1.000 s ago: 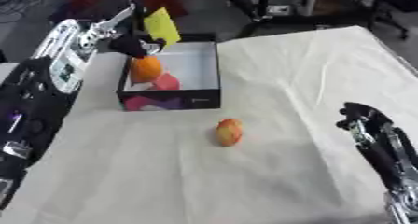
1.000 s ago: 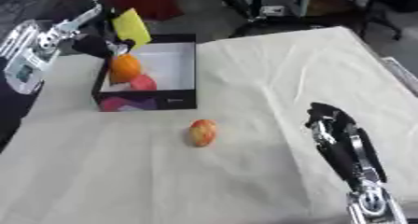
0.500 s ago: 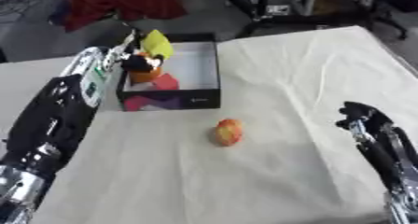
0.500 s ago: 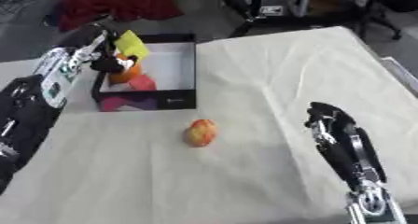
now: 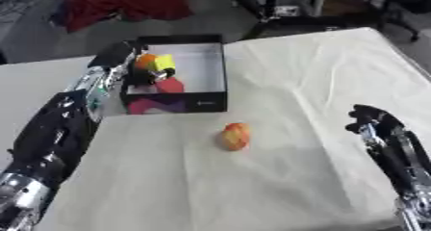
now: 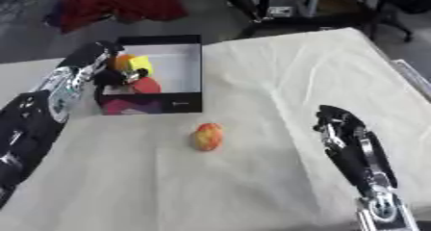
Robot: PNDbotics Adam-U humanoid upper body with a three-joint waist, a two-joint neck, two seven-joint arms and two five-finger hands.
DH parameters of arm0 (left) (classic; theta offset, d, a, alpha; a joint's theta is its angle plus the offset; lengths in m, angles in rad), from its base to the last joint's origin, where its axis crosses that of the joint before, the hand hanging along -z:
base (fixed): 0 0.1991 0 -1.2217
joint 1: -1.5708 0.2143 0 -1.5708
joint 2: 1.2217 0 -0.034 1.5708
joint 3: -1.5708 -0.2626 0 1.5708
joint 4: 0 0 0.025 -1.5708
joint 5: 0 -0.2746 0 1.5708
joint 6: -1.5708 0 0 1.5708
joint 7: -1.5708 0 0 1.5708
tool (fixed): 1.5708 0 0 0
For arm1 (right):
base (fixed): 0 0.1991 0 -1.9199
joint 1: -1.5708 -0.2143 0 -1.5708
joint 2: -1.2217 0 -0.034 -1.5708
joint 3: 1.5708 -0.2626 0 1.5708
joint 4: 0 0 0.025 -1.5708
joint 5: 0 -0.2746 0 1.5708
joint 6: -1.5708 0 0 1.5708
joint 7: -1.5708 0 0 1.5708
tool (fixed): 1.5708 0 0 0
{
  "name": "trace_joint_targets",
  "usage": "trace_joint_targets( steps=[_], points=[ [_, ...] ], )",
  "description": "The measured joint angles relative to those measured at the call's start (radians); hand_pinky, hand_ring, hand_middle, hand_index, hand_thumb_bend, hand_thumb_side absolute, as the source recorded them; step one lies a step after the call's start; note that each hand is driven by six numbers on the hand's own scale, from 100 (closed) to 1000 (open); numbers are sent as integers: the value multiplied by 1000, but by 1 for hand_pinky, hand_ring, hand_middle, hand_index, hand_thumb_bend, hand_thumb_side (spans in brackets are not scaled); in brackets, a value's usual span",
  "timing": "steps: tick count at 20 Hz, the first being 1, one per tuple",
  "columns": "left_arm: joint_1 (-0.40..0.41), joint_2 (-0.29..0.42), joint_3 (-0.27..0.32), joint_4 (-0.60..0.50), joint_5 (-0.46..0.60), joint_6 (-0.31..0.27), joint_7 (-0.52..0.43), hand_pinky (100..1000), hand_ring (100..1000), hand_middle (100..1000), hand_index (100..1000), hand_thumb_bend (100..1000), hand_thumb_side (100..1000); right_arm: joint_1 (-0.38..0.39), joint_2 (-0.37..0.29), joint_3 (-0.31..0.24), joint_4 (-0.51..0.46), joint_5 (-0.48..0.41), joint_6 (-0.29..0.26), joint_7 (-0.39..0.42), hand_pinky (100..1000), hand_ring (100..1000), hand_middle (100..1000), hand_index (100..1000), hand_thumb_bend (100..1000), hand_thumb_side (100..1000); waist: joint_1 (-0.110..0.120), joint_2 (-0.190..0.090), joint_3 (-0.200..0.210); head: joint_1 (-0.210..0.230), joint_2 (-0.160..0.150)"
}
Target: Pick up objects on the table and place them in the box.
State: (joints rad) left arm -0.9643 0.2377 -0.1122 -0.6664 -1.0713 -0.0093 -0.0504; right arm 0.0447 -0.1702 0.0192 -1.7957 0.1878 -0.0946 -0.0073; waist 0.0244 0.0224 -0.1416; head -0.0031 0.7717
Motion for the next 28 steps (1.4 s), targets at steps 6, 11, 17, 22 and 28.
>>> trace_joint_targets(
  steps=[6, 11, 17, 22, 28],
  points=[
    [15, 70, 0, -95, 72, -40, 48, 710, 613, 683, 849, 599, 952, 0, 0, -9, 0, 1, 2, -8, 749, 653, 697, 798, 100, 690, 0, 0, 21, -16, 0],
    [78, 188, 14, -220, 144, -111, 118, 695, 588, 634, 816, 541, 881, 1, -10, -19, 0, 8, 2, -18, 752, 654, 697, 802, 100, 643, 0, 0, 48, -25, 0],
    [222, 300, 113, -371, 235, -202, 209, 687, 578, 616, 799, 454, 894, -28, -105, -3, -19, 17, -8, -2, 761, 662, 703, 815, 100, 536, -8, 1, 99, -29, 0],
    [343, 266, 183, -478, 310, -201, 201, 680, 572, 610, 790, 392, 927, -84, -215, 54, -30, 58, -27, 54, 769, 671, 710, 829, 100, 459, -23, 16, 146, -43, 0],
    [484, 135, 272, -541, 399, -125, 129, 665, 557, 590, 771, 350, 931, -195, -335, 169, 19, 122, -59, 139, 778, 689, 724, 848, 100, 429, -27, 17, 175, -46, 0]
  ],
)
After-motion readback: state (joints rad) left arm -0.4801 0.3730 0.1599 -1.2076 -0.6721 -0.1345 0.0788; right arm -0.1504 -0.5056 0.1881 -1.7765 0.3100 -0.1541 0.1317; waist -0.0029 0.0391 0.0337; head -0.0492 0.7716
